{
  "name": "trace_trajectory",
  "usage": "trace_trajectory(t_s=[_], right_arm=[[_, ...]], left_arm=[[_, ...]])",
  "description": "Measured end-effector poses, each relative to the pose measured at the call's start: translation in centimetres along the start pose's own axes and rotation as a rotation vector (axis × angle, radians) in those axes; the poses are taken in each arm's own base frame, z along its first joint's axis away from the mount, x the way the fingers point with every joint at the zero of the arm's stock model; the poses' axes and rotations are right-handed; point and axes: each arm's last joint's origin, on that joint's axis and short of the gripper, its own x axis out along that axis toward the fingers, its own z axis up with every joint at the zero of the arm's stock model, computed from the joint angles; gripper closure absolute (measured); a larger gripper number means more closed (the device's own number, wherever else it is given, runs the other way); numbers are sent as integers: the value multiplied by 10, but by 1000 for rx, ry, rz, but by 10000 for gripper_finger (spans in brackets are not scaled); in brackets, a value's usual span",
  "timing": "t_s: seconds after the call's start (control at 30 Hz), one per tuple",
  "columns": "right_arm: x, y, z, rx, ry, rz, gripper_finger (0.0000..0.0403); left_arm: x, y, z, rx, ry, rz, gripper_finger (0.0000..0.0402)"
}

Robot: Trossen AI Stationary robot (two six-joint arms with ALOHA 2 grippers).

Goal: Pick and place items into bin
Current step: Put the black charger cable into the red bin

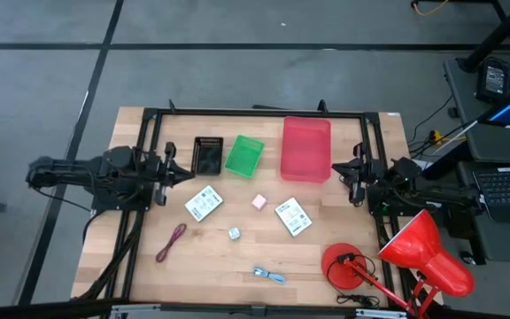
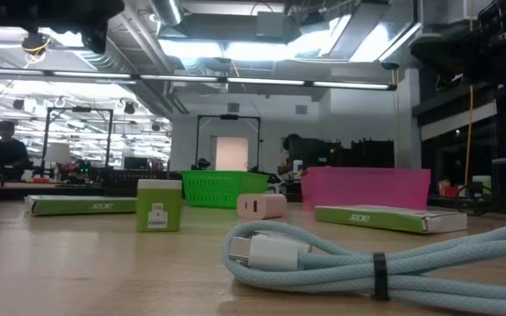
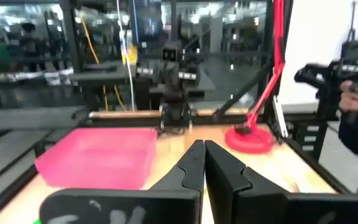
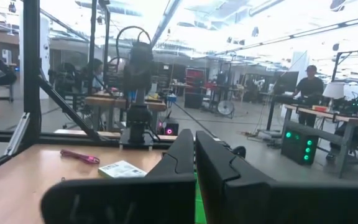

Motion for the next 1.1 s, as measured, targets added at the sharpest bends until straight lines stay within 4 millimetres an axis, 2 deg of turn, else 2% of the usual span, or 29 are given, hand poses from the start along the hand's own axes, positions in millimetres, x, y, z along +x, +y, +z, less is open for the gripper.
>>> trace_trajectory(t_s=[0.23,0.57,1.1], right_arm=[[0,0,0,-26,4,0,402],[0,0,-1,-26,10,1,402],[0,0,-2,-24,16,2,402]], left_arm=[[-9,2,-16,18,-22,85,395],[-5,3,-50,10,42,96,395],[-5,4,-50,-20,38,122,395]])
